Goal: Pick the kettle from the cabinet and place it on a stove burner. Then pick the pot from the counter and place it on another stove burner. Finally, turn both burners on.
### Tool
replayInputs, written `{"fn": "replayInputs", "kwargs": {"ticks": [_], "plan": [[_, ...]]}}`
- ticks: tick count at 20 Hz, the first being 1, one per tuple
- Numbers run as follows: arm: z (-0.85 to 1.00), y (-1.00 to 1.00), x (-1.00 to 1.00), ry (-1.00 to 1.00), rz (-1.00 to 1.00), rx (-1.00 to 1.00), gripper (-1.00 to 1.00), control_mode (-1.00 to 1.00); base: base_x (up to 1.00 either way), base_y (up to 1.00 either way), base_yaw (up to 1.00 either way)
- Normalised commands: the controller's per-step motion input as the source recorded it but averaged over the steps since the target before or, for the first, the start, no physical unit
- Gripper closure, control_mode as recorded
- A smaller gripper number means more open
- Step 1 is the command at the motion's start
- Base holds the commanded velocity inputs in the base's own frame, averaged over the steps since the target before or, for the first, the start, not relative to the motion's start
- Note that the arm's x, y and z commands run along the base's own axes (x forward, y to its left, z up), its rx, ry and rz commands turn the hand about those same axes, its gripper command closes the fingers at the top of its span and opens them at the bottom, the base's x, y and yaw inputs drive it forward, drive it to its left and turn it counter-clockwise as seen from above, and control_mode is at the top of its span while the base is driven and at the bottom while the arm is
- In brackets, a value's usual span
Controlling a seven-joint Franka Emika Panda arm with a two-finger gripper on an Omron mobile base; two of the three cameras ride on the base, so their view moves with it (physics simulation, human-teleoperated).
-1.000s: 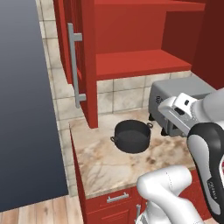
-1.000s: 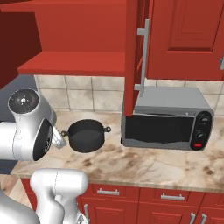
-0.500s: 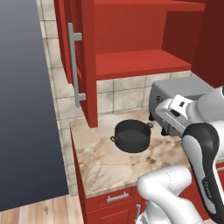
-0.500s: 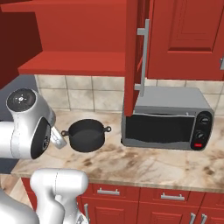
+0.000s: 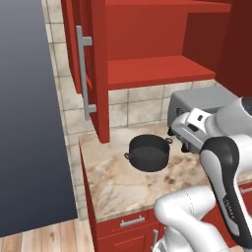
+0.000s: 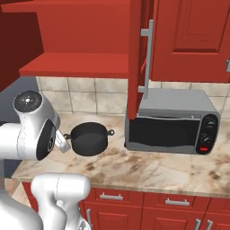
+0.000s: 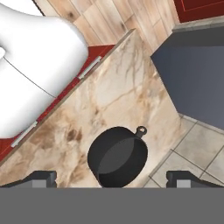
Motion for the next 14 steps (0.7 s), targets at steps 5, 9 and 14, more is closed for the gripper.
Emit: {"fn": "replayInputs", "kwargs": {"ticks": [5,9,14], "plan": [[-0.16,-0.01,0.2,0.01,0.0,0.0,-1.0,-1.0,0.0,0.0,0.0],[-0.27,-0.08,0.1,0.01,0.0,0.0,-1.0,-1.0,0.0,0.0,0.0],[-0.3,-0.08,0.09,0.03,0.0,0.0,-1.0,-1.0,0.0,0.0,0.0]]}}
